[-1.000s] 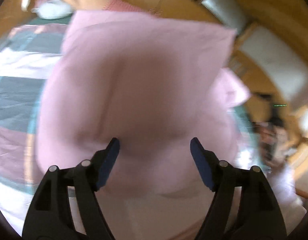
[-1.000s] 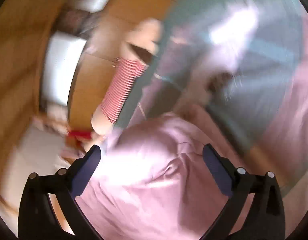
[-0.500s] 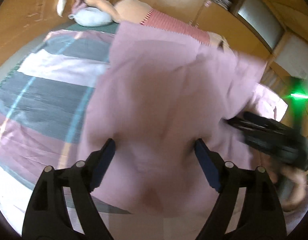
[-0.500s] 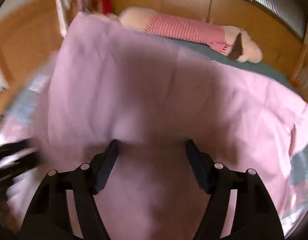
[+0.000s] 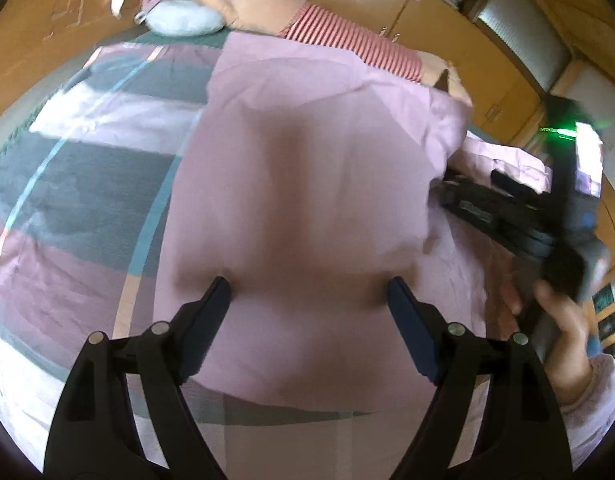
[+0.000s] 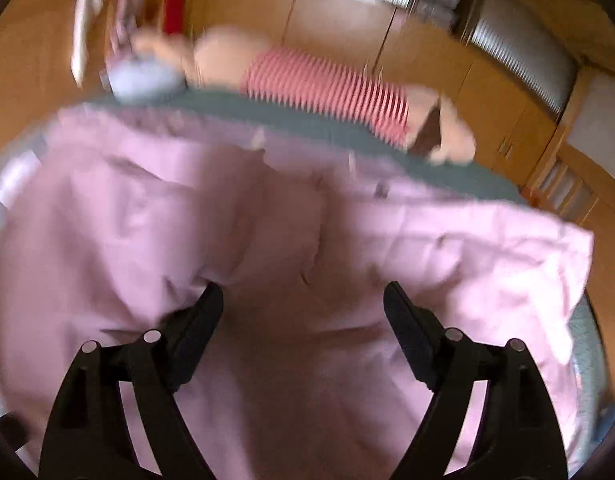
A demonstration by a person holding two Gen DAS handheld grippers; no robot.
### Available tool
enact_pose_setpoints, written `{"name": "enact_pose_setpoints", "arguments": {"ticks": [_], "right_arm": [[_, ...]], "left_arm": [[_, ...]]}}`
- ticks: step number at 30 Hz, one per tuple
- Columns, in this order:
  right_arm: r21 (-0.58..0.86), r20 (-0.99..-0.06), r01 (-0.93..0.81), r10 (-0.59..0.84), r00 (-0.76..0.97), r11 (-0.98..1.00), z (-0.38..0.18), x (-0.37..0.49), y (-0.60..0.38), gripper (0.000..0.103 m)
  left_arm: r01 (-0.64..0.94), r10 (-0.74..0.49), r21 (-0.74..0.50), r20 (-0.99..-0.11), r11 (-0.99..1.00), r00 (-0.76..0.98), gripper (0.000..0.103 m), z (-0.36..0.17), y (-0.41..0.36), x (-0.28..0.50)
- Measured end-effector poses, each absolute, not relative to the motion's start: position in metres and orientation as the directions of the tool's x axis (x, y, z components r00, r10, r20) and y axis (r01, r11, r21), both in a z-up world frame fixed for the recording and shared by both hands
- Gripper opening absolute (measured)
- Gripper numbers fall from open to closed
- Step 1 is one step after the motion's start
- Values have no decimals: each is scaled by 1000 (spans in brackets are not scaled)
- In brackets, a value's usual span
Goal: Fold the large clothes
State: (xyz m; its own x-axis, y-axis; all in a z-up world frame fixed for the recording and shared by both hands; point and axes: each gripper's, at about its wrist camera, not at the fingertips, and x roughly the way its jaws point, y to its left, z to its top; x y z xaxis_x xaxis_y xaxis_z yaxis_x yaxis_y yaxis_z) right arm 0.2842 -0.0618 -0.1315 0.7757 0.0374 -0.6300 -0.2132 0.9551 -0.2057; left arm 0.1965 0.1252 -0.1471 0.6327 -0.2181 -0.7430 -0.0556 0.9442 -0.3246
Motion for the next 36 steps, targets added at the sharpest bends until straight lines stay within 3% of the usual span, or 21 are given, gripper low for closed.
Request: {"name": "enact_pose_setpoints", "arguments": {"ticks": [3, 8, 13, 17, 21, 24, 27, 33, 36], "right_arm": [[-192, -688, -213, 23, 725, 958, -134, 287, -86, 84], [-95, -701, -29, -46, 712, 995, -134, 303, -195, 85], [-53, -721, 336, -269, 638, 940, -138, 307, -330, 101], [5, -721, 534, -367, 588, 845, -133, 280, -393, 97], [142, -633, 318, -161, 757, 938, -106, 223, -363, 96], [126, -664, 128, -12, 748, 984, -114, 200, -323, 96], [98, -718, 43, 41, 695, 994, -138, 195, -293, 96], [57, -765, 168, -65, 641, 984, -157, 209, -317, 102], [158, -784, 320, -78, 615, 934, -164, 210, -353, 102]], "left_arm": [[-32, -205, -289, -746, 957, 633, 84, -149, 117, 195], [-37, -200, -275, -779, 961, 595, 85, -159, 116, 202], [-54, -188, -267, -793, 962, 580, 86, -165, 119, 208], [-62, -158, -238, -796, 969, 585, 86, -166, 117, 209], [-64, -120, -204, -772, 977, 625, 86, -159, 111, 204], [-29, -133, -203, -739, 979, 661, 86, -152, 102, 199], [-16, -190, -260, -745, 965, 639, 89, -157, 98, 200], [-30, -157, -221, -777, 975, 609, 90, -168, 98, 207], [-62, -131, -210, -786, 976, 604, 90, -171, 104, 209]]}}
